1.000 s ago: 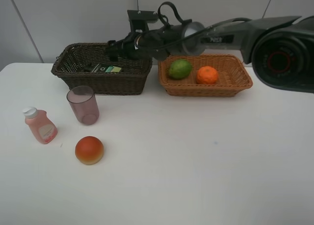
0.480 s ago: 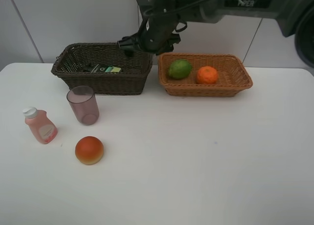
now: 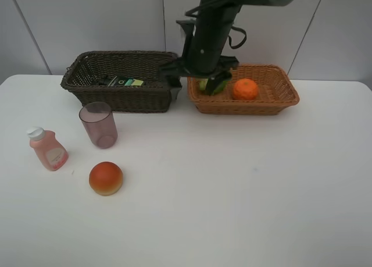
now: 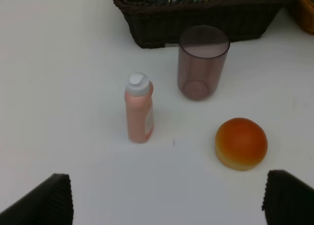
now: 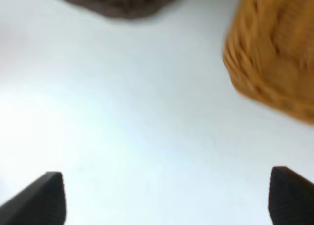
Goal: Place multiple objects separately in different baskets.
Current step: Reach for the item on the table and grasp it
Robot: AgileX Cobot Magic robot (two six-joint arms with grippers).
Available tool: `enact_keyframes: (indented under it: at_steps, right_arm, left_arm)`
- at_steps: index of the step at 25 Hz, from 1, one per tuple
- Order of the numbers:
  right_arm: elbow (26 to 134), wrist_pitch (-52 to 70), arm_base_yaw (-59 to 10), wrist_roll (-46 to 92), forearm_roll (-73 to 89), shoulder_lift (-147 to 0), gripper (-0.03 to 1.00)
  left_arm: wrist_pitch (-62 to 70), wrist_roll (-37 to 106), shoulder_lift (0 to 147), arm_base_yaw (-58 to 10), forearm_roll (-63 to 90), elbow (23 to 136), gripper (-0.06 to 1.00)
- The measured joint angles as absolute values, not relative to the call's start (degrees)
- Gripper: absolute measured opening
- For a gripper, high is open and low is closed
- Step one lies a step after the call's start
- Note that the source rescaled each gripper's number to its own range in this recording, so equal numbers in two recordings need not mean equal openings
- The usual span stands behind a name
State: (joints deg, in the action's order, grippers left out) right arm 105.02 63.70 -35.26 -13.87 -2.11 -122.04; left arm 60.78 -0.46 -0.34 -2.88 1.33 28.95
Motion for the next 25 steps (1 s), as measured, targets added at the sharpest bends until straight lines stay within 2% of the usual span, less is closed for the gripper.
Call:
enact_keyframes:
  at_steps: [7, 16, 21, 25]
  right_arm:
    - [86.2, 61.1, -28.7, -13.9, -1.4, -111.0, 0.67]
    - [60.8, 55.2, -15.2, -13.9, -0.7, -85.3, 0.67]
    - [55.7, 56.0, -9.0, -13.9, -0.9, -70.8, 0.67]
    - [54.9, 58.8, -8.2, -13.8, -1.9, -60.7, 0.67]
  left_arm:
    - [60.8, -0.5, -0.3, -2.9, 1.3, 29.0, 1.00]
    - [60.8, -0.5, -0.3, -2.9, 1.3, 29.0, 1.00]
    - [60.8, -0.5, -0.3, -2.9, 1.3, 29.0, 1.00]
    - [60.8, -0.5, -0.3, -2.9, 1.3, 29.0, 1.00]
